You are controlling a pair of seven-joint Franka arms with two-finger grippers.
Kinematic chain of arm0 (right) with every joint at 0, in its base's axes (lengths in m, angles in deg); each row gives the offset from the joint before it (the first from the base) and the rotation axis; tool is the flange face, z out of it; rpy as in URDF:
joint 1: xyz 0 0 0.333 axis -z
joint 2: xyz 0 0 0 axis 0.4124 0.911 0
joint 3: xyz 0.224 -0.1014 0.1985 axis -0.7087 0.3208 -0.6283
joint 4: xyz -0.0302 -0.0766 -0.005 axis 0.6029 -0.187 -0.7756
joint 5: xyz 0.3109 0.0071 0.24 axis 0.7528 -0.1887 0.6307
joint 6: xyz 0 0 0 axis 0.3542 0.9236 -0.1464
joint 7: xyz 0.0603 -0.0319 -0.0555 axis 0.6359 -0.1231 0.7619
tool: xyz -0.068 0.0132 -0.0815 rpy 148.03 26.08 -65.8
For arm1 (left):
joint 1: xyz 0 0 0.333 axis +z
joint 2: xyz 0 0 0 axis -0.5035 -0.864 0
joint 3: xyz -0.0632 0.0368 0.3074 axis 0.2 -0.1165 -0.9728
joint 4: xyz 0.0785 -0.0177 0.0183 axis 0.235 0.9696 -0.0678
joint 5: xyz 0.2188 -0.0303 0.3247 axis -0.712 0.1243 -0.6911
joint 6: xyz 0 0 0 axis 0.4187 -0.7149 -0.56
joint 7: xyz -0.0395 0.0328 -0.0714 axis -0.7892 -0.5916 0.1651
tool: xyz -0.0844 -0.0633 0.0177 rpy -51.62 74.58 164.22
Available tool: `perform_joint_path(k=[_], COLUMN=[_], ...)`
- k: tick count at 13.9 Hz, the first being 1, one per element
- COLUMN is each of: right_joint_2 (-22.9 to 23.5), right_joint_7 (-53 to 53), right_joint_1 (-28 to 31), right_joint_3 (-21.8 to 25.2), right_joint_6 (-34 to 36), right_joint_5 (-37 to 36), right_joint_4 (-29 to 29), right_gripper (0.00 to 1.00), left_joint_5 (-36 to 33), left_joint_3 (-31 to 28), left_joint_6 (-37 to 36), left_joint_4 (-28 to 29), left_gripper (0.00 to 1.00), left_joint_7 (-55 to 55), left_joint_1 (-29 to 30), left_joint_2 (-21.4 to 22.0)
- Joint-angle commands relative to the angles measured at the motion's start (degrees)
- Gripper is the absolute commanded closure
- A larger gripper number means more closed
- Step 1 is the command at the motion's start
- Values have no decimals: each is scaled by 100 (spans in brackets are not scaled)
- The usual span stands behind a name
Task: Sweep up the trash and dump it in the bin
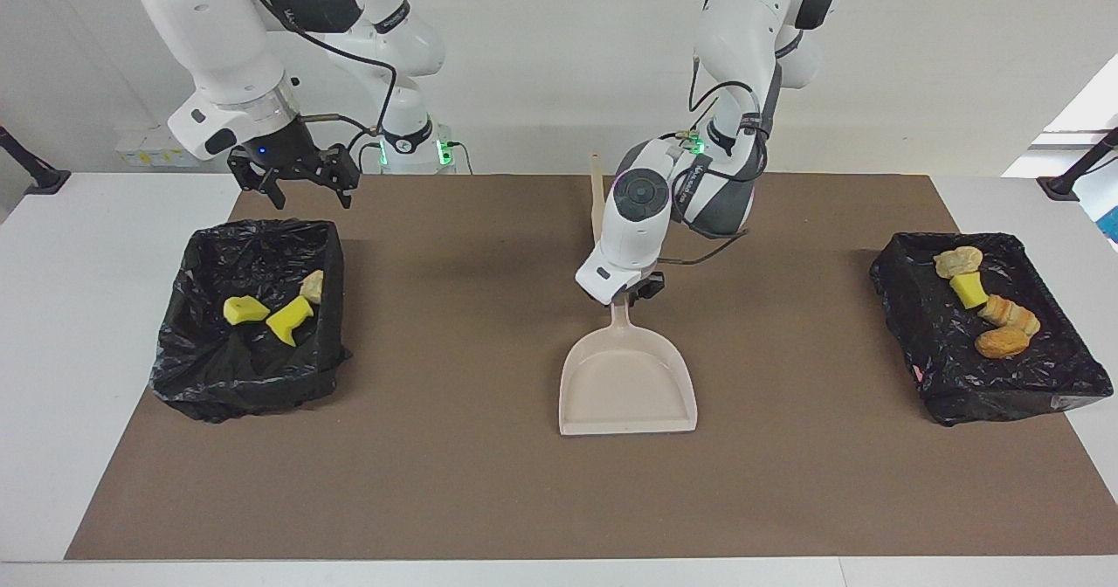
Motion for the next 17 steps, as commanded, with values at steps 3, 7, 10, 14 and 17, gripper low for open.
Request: perform_joint_path(k=[3,7,10,14,17], right_joint_2=[-107,-107,-107,-107,-107], right_joint_7=[-39,-39,-39,-39,-39], right_joint_1=[76,76,76,76,76], right_joint_3=[-43,-43,-43,-43,-43], right_joint_6=[-61,-61,-61,-61,-61], right_joint_5=[95,95,103,103,95], right_joint_4=[125,125,125,125,125], right_gripper=[0,0,0,0,0], left_joint_5=[23,23,23,41,84], left_joint_3=[-125,-117,-125,-160,-213], left_joint_6=[-429,-1044,-1843,-2354,-2810], left_joint_4=[37,248,257,135,-540], left_gripper=[0,0,0,0,0], left_joint_7=[74,1178,1795,2893,3080], left_joint_1=[253,973,1448,2142,2442], left_joint_2=[920,2062,2669,3216,3112])
